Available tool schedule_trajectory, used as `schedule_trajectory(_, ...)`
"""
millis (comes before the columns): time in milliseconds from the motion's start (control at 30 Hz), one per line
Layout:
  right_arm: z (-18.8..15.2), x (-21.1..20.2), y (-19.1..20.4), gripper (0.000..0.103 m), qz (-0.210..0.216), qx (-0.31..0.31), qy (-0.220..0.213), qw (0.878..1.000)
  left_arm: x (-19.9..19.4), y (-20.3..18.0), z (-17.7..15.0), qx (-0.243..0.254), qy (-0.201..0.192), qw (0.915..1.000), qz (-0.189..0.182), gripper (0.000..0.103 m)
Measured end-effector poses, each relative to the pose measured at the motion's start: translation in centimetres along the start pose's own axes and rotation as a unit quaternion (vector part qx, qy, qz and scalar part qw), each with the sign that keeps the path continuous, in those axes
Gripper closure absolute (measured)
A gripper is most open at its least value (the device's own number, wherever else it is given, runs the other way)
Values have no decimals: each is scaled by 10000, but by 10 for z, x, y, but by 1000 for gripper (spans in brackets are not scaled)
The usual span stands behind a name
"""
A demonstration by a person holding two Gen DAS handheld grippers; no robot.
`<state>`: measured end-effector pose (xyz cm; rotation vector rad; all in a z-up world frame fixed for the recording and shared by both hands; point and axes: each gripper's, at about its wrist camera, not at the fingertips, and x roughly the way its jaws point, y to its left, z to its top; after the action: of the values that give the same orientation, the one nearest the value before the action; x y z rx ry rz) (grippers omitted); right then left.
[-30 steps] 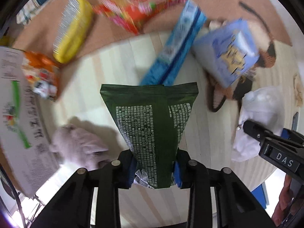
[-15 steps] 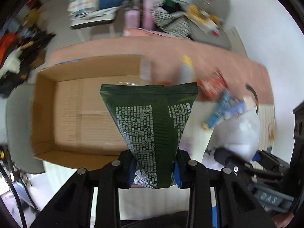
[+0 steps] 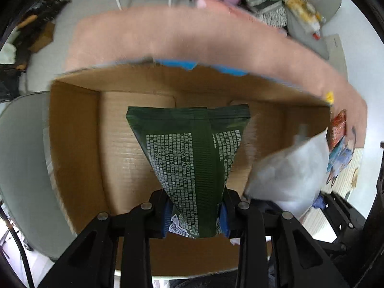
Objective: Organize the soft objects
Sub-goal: 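Carry both items into the box and open both tools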
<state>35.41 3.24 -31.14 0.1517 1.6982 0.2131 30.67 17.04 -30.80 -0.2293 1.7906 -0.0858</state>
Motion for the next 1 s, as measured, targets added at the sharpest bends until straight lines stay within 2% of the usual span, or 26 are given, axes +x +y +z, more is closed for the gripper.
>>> schedule_trajectory(133, 22, 51, -1, 31, -193, 91, 190, 9996, 29, 6, 17, 129, 324, 9994, -53, 74)
schedule_trajectory(333, 37, 79, 10, 30, -310, 131, 292, 9990, 44, 8, 28, 196, 471, 9987, -56, 73)
schedule_trajectory(400, 34, 76, 13, 26, -324, 75, 302, 9990, 37, 10, 23, 59, 476, 9988, -95, 62)
schedule_trajectory(433, 33, 72, 17, 21, -369, 51, 248, 9990, 34, 10, 22, 80, 452, 9989, -87, 51)
schedule_trajectory(467, 28, 65, 15, 9, -422, 17, 200, 9989, 27, 8, 19, 148, 326, 9994, -35, 34)
schedule_trajectory(533, 25, 61, 20, 2, -577, -30, 167, 9982, 15, 7, 13, 199, 96, 9996, 164, 9)
schedule_trajectory(600, 25, 53, 31, 0, -594, -45, 152, 9981, 4, 6, 4, 224, -68, 9993, 295, 8)
schedule_trajectory(667, 23, 52, 36, 0, -622, 10, 134, 9980, -5, 2, -7, 233, -158, 9993, 251, 2)
schedule_trajectory(767, 12, 41, 41, 0, -829, -77, -39, 9965, -15, 2, -21, 204, -313, 9990, 264, 1)
schedule_trajectory(867, -6, 25, 44, 0, -837, -143, -108, 9963, -26, 6, -51, 147, -549, 9980, 285, 1)
schedule_trajectory(1000, -43, -8, 33, 0, -881, -302, -329, 9951, -43, 18, -55, 55, -799, 9965, 247, 1)
